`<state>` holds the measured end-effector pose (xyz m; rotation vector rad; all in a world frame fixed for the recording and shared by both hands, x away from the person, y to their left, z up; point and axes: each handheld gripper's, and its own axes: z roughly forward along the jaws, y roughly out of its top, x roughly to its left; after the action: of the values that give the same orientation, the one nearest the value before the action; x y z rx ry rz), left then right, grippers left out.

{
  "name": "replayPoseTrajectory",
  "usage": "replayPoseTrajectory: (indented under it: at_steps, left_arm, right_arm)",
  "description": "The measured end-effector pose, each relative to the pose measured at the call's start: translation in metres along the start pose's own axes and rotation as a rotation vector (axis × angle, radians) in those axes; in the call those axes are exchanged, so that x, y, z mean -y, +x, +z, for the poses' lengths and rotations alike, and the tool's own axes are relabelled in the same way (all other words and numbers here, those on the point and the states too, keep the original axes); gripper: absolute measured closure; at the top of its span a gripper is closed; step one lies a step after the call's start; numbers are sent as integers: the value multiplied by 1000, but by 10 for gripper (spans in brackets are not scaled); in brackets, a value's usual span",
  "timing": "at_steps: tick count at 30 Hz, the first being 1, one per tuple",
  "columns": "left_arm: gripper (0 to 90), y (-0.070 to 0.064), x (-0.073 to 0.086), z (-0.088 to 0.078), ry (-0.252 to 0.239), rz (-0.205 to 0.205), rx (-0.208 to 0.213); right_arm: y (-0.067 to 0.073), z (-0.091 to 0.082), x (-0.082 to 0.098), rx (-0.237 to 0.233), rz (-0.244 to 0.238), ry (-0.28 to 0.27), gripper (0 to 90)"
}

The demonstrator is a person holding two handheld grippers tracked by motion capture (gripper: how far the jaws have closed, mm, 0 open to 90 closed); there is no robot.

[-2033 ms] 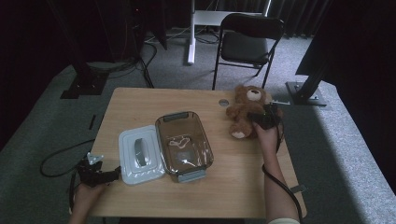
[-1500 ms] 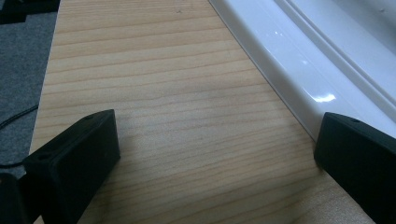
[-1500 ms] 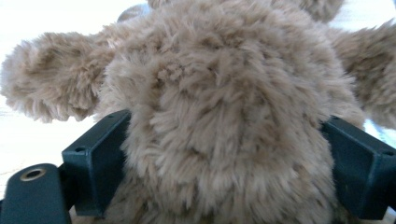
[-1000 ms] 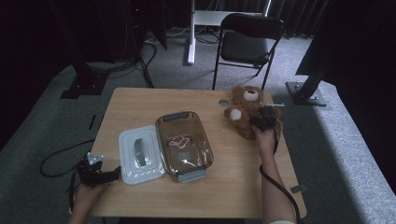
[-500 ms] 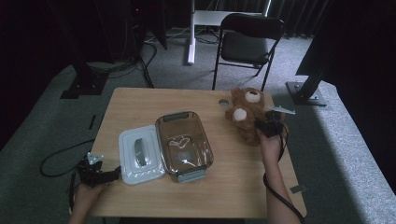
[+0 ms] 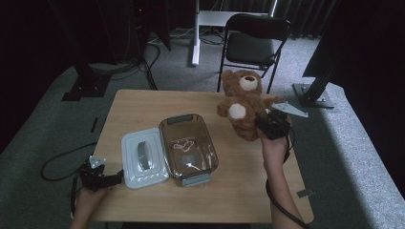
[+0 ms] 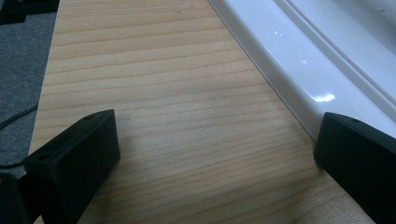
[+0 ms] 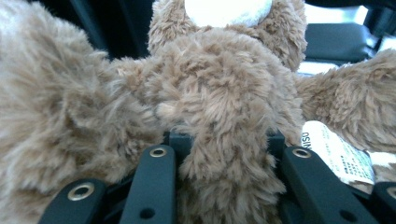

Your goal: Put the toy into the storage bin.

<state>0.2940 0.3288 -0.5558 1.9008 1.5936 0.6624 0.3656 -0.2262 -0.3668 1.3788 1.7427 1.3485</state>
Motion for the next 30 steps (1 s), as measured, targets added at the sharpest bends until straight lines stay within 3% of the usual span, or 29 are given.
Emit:
replayPoseTrajectory:
  at_steps: [9, 11, 12, 15, 21, 24, 27, 30]
  left_arm:
    - [8, 0, 0, 0, 0, -1, 0]
    - [8, 0, 0, 0, 0, -1, 1]
    - [8, 0, 0, 0, 0, -1, 1]
    - [8, 0, 0, 0, -1, -2, 0]
    - [8, 0, 0, 0, 0, 0, 0]
    - [8, 0, 0, 0, 0, 0, 0]
    - [8, 0, 0, 0, -1, -2, 0]
    - [8, 0, 0, 0, 0, 1, 0]
  right_arm:
    - [67, -20, -13, -177, -60, -74, 680]
    - [83, -21, -10, -209, -82, -71, 679]
    - [83, -21, -10, -209, -82, -71, 679]
    - [109, -16, 3, -275, -107, -44, 679]
    - [127, 7, 25, -325, -123, 17, 679]
    - [130, 22, 41, -347, -141, 90, 678]
    - [131, 34, 63, -340, -165, 167, 678]
    - [131, 33, 77, -316, -187, 177, 671]
